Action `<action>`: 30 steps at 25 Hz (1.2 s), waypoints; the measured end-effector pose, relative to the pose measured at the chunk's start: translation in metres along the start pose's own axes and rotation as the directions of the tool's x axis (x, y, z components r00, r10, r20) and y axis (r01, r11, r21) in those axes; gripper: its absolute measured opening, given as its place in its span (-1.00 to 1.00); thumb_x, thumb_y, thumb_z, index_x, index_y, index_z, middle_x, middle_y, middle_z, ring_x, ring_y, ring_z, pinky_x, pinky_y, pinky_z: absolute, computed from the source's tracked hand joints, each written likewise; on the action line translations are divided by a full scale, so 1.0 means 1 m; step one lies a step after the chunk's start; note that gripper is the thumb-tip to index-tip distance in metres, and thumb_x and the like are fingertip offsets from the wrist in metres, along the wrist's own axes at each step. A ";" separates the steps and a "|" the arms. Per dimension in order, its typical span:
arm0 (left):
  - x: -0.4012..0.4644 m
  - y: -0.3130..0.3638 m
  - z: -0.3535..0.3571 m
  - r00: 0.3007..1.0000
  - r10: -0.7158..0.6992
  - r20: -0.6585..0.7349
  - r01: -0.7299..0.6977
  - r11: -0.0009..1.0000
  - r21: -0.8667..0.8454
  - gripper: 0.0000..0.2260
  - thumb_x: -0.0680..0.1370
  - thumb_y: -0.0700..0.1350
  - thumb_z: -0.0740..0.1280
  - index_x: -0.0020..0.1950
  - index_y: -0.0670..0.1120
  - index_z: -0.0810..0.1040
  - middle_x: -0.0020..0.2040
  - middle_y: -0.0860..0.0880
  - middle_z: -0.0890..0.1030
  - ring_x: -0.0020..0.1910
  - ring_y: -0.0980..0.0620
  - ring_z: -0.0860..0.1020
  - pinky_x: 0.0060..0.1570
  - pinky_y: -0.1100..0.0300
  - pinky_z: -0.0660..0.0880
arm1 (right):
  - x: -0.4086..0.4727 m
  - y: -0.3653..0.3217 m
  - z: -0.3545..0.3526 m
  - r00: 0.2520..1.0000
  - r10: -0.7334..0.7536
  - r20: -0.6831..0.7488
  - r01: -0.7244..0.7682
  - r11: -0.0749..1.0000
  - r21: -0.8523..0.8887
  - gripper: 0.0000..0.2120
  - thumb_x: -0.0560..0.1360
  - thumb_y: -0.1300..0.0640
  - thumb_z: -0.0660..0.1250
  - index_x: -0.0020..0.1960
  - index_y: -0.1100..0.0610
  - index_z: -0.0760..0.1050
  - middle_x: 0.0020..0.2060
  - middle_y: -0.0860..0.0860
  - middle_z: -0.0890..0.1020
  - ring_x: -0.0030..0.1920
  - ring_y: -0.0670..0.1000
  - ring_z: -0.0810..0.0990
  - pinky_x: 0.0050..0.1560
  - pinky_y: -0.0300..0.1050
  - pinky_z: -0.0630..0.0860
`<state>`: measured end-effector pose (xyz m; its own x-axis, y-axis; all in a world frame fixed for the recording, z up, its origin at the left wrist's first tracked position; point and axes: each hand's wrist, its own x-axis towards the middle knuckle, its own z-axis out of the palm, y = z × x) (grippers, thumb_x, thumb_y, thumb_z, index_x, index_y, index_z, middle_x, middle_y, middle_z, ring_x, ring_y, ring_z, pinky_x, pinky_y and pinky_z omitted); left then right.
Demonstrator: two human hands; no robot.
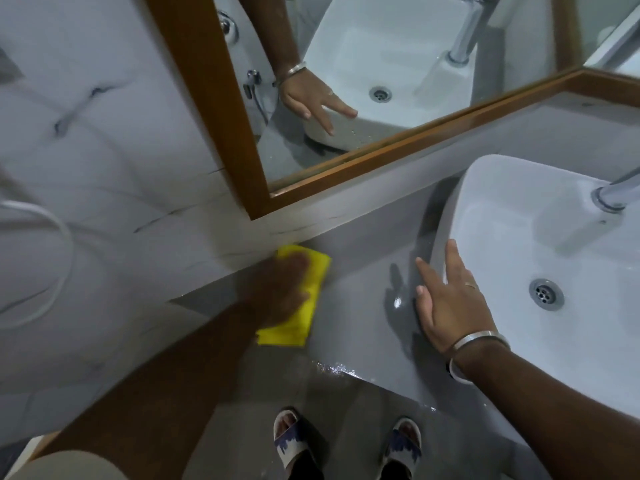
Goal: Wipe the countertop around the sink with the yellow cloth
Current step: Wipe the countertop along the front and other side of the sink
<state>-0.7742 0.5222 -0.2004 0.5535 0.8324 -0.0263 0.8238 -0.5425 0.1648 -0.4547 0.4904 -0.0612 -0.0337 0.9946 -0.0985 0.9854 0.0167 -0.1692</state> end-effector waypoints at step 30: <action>0.098 0.139 -0.161 0.976 0.210 -0.058 -0.210 0.978 0.013 -0.26 0.57 0.31 -0.02 0.57 -0.17 0.03 0.58 -0.23 0.06 0.57 -0.20 -0.03 0.51 -0.15 -0.02 | -0.067 -0.053 0.096 0.959 -0.100 0.265 0.078 0.993 0.093 -0.28 0.35 -0.26 0.19 0.39 0.13 0.32 0.39 0.19 0.40 0.34 0.27 0.42 0.21 0.16 0.49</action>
<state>-0.6255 0.5469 -0.0213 0.7064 0.7047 0.0660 0.6906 -0.7067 0.1541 -0.5211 0.4127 -0.1398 -0.1749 0.9250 -0.3372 0.9600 0.0842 -0.2670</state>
